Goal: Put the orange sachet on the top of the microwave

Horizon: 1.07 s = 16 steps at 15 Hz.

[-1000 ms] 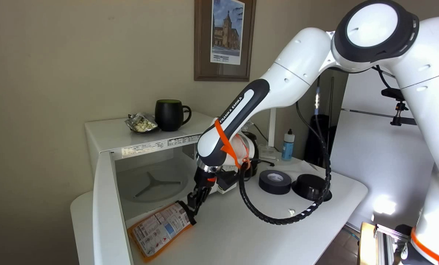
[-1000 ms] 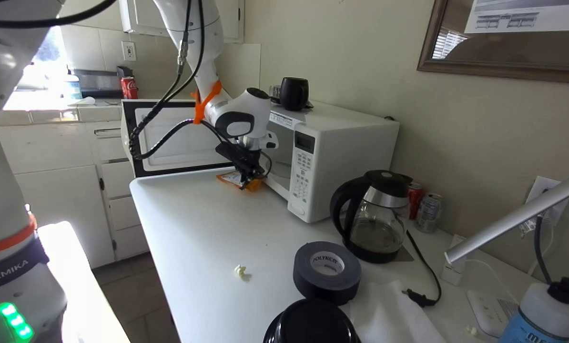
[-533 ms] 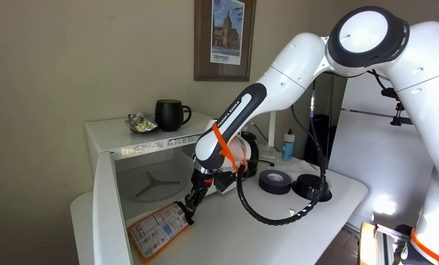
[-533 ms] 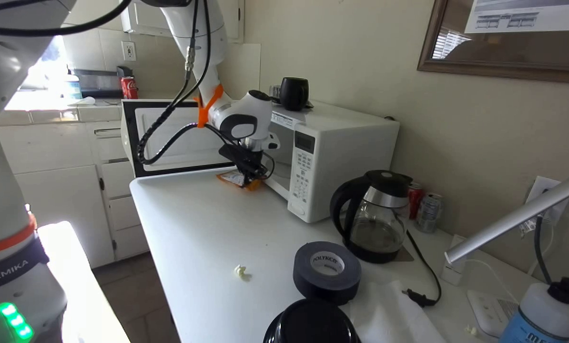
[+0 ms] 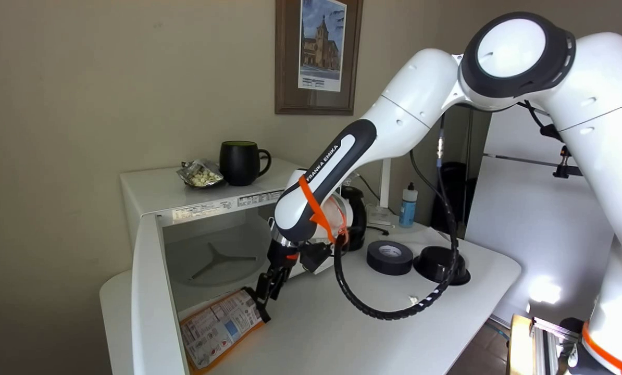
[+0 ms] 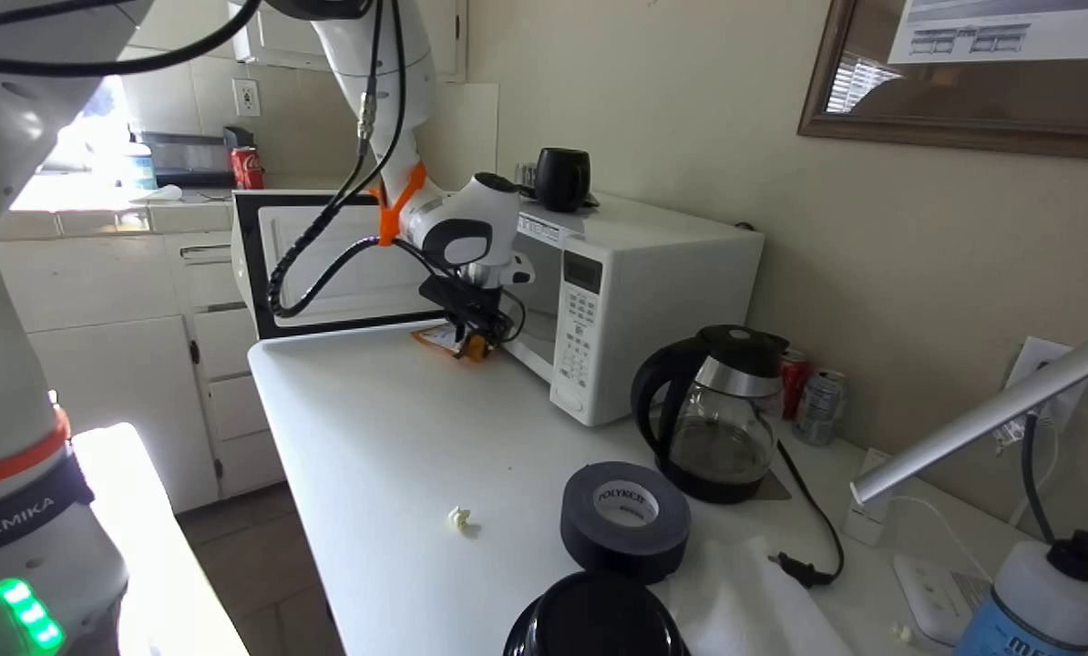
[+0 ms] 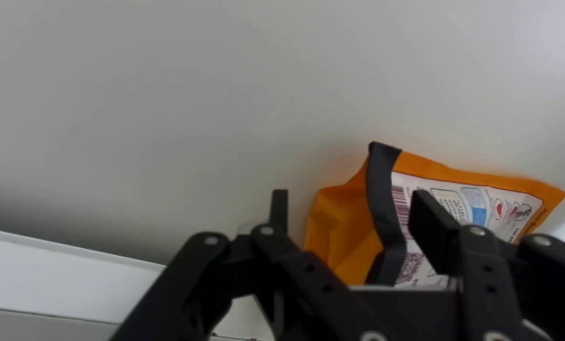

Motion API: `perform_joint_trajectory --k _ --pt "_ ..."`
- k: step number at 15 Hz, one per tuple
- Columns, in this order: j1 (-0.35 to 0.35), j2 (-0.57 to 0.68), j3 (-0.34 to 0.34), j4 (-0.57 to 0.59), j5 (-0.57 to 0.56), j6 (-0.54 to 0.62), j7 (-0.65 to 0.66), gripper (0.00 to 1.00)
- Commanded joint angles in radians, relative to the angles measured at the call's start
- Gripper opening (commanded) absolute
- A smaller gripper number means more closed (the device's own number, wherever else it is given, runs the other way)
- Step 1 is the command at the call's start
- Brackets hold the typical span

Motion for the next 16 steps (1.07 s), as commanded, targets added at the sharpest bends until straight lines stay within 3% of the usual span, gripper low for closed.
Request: perform_joint_trajectory --k 1,5,6,7,16 --pt "-0.019 0.024 0.028 0.019 -0.027 -0.003 0.013 0.99" --pt "-0.013 0.059 0.036 0.069 -0.031 -0.034 0.018 1.0" --pt "-0.006 0.07 0.035 0.08 -0.035 -0.033 0.023 0.75" --pt "-0.003 0.075 0.035 0.086 -0.039 -0.034 0.025 0.74" --pt "-0.003 0.08 0.035 0.07 -0.065 -0.016 0.039 0.05"
